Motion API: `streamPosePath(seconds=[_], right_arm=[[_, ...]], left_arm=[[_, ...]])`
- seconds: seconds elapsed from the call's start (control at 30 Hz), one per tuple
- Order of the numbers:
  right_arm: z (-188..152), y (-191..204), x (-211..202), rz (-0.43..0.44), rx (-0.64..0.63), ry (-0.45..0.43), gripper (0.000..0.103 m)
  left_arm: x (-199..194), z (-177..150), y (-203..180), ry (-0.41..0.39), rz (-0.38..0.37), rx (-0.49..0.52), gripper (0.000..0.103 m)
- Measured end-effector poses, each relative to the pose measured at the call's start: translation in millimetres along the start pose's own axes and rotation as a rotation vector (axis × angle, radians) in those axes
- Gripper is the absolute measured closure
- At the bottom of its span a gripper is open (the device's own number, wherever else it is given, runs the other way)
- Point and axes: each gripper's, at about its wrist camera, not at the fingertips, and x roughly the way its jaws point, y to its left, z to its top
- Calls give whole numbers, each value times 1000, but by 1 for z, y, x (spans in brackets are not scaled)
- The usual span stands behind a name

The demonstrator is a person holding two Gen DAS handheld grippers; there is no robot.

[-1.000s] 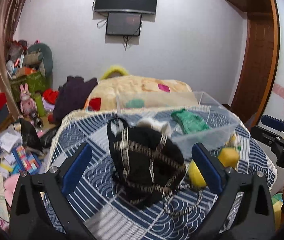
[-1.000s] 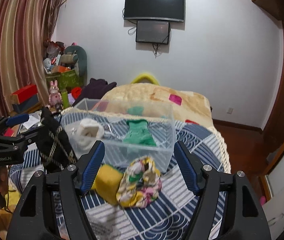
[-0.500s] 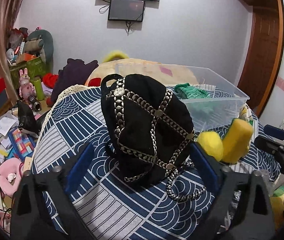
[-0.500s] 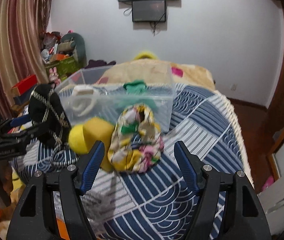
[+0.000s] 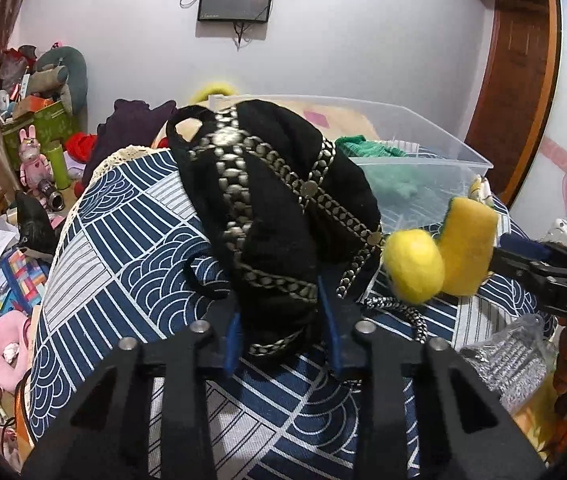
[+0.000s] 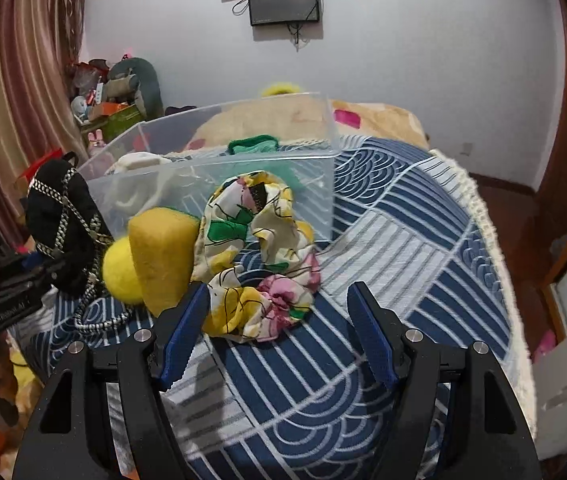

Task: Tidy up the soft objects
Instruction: 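Grasp the black chain bag with the left tool while the right grasps the floral cloth, then lower the black bag into the box with left tool while right drops the floral cloth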

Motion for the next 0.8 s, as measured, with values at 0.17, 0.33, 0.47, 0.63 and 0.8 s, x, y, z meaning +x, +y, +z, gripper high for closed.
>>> streamPosePath(seconds=[0.17,0.33,0.47,0.63,0.8], right_arm=[[-3,-3,11,51,34,39,59],[-8,-4,6,48,40,36,84],[-9,-8,-6,32,48,1,88],[-9,-7,-29,9,22,-56,88],[-2,-1,-48,1,5,-113,88]], left_arm=[[-4,-1,1,-14,-11,-3,81],[-12,0,-2,-47,-7,13,84],[-22,2,-8,-87,8,44,86],[-36,8,-11,-136,5,59,89],[-51,18,-9,-175,-20,49,91]])
